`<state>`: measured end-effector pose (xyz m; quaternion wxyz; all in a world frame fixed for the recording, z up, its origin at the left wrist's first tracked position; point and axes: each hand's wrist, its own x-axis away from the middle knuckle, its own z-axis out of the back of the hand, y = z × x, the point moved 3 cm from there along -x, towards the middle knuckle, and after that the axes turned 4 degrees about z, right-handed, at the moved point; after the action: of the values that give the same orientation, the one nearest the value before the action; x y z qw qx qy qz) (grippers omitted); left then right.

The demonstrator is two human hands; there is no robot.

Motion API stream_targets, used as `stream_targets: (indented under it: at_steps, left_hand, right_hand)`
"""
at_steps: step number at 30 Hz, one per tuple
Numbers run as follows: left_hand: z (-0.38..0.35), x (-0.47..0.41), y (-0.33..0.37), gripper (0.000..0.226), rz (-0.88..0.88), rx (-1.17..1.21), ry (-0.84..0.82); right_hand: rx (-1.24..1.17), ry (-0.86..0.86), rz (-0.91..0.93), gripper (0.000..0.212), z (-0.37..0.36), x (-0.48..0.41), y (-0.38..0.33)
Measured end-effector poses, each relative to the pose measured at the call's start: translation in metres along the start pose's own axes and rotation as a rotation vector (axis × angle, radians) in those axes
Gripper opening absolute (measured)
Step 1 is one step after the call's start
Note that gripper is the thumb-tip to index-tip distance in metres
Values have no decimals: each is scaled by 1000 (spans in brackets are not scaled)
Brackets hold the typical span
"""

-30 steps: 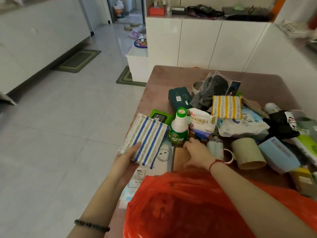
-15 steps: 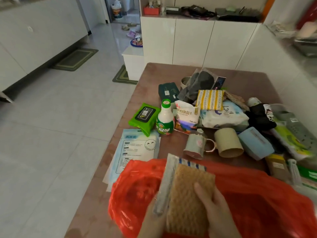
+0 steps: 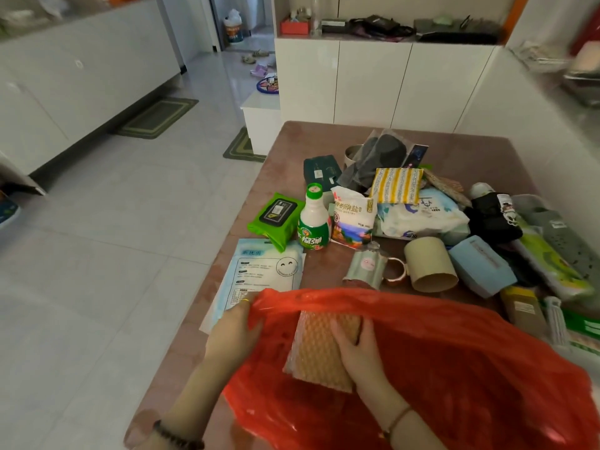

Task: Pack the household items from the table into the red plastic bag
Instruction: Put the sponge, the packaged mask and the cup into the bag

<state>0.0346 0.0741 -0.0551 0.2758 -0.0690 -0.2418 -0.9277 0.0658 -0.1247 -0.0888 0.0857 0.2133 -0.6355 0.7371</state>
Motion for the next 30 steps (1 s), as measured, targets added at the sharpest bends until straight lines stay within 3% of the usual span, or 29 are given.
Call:
stream_targets:
  at_steps: [3,5,7,8,10,11,14,17,20,25,29,30]
  left_hand:
    - [-1,4,4,49,-106,162,-40]
    - [6,9,-1,55,-100,311,-158]
    - [20,8,-12,51,-24,525,-184]
    - [27,4,-18,39,31,627,-152]
    - [38,-11,-31,21,140,708,-23]
    - [40,-20,-37,21,165,674,20]
    - [27,-47,-53,33,227,546,-68]
    - [8,-69,-70,34,290,523,-129]
    - [1,-81,-75,31,334,590,-141]
    - [0,-92,-82,17,306,732,-202]
    - [-6,-95,-94,16,246,727,-357]
    - [-6,-92,-99,14,254,719,-386]
  right_hand:
    - [212,-22,75,71,-11,-7,4]
    - [536,-63,124,82,-8,1,2]
    - [822,-136,232,76,0,20,-15]
    - [796,-146,324,60,2,26,-28]
    - [462,-184,462,21,-5,34,-68]
    - [278,-172,490,20,-12,30,-89]
    - [31,-110,282,25,-46,-29,-113]
    - [-26,-107,-83,48,-85,-92,-92]
    - [44,-96,-273,70,-102,-110,-69]
    - [137,-95,-363,70,-108,-120,-47]
    - [322,-191,-389,27,-111,-115,-43]
    - [356,-219,-365,24,-112,-114,-42]
